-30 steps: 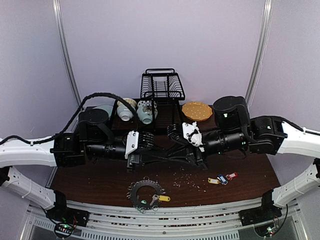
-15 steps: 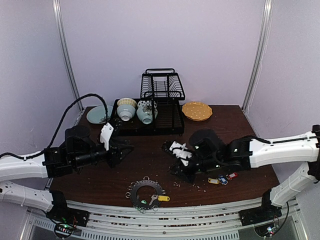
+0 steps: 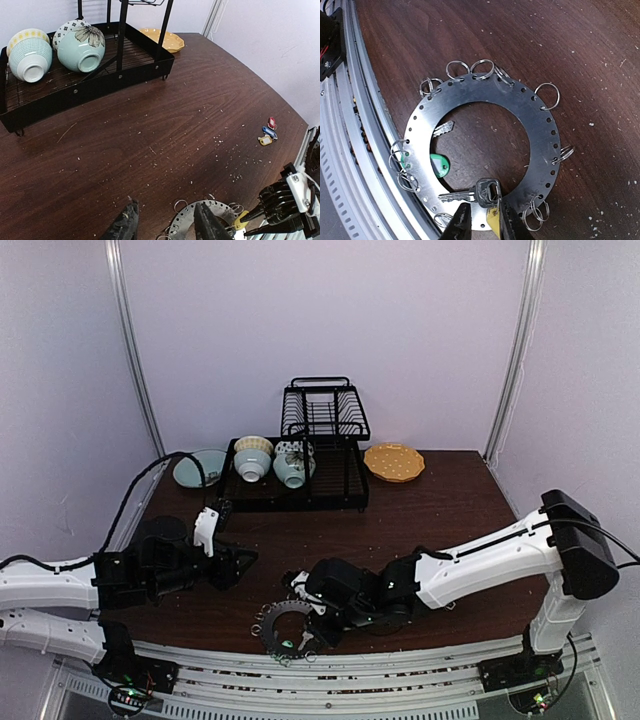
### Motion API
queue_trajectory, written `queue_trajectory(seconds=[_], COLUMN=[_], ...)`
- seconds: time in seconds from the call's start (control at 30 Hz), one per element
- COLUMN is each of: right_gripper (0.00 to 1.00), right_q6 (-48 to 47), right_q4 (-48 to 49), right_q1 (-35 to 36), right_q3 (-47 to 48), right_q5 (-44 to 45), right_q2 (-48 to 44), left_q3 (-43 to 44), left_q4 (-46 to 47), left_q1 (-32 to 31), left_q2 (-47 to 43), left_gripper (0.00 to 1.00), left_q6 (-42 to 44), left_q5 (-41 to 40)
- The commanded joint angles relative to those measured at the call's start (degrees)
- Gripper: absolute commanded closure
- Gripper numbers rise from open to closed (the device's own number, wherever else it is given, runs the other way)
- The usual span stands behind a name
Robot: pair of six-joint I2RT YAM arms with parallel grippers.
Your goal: Put the keys on the keyring
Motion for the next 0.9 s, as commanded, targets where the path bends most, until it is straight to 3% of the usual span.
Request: queue_trajectory(seconds=[0.0,0.47,0.6,0.87], right_gripper=[0.8,0.82,0.87,0.79], right_q6=[0.72,-1.21,-1.07,-1.01], right_q4=[-4.69,-9.7,-9.21,-10.34], right_q1=[0.13,0.05,0.06,-0.4], right_q3=[3.29,6.13,6.22,6.86], right_q5=[2.64,1.65,0.81,2.64], right_q2=[1.66,6.03,6.0,4.34], left_q3=[0.35,1.19,1.51,1.48], left_q4=[3.29,3.52,3.49,3.37], left_q1=[0.13,0.11,0.13,0.13], left_q2=[-0.44,0.17,0.38,0.14], left_gripper=[0.59,0.59,0.59,0.59], left_q6=[2.36,4.63,5.04,5.32], left_q5=[-1.32,-0.53,-0.36,-0.22])
